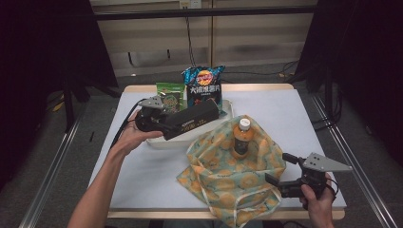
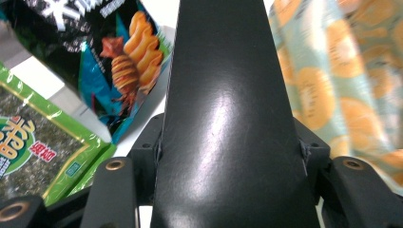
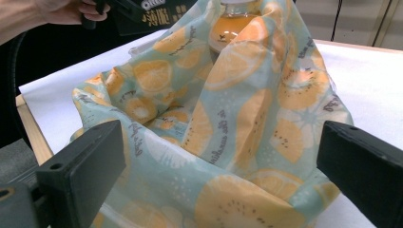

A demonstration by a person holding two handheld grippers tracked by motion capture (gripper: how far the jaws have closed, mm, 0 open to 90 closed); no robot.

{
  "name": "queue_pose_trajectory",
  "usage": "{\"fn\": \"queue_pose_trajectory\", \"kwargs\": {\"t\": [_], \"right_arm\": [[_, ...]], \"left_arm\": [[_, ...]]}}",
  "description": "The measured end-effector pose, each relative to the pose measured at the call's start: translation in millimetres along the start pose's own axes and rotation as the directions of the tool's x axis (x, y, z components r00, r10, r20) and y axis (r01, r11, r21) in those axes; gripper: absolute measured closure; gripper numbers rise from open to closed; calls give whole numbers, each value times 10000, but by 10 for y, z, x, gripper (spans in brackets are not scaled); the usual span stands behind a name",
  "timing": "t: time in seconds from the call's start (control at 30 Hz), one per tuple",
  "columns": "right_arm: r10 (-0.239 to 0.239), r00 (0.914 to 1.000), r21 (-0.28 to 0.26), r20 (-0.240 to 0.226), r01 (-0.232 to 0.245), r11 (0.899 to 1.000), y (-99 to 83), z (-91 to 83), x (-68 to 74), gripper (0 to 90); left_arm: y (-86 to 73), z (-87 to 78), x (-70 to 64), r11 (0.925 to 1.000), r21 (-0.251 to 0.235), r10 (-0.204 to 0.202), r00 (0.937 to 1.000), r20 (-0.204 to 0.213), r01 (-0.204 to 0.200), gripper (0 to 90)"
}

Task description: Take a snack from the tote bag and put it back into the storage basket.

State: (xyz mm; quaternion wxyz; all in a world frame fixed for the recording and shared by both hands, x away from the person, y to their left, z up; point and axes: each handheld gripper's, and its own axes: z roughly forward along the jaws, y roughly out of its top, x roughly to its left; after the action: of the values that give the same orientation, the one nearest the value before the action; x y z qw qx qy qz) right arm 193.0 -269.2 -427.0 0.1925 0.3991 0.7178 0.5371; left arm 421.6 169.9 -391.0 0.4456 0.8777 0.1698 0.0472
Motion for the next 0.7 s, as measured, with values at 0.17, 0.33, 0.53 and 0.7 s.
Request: {"fn": "queue_pose_trajectory", "kwargs": {"t": [0.17, 0.33, 0.53, 0.7], "right_arm": [[65, 10000, -44, -19, -65, 10000, 3, -5, -10, 16], [71, 10000, -61, -23, -71, 10000, -1, -29, -28, 15], [68, 9998, 53, -205, -67, 10000, -3, -26, -30, 13], [101, 9997, 76, -206, -100, 9999, -7, -29, -27, 13]], "left_arm": [[-42, 126, 80, 9997, 81, -231, 9997, -57, 231, 432], [-49, 224, 134, 9991, 387, -160, 9998, -131, 165, 432], [-78, 290, 167, 9960, 899, -13, 10000, -37, 16, 432], [-119, 327, 229, 9909, 1348, 37, 9998, -181, -13, 431]]}}
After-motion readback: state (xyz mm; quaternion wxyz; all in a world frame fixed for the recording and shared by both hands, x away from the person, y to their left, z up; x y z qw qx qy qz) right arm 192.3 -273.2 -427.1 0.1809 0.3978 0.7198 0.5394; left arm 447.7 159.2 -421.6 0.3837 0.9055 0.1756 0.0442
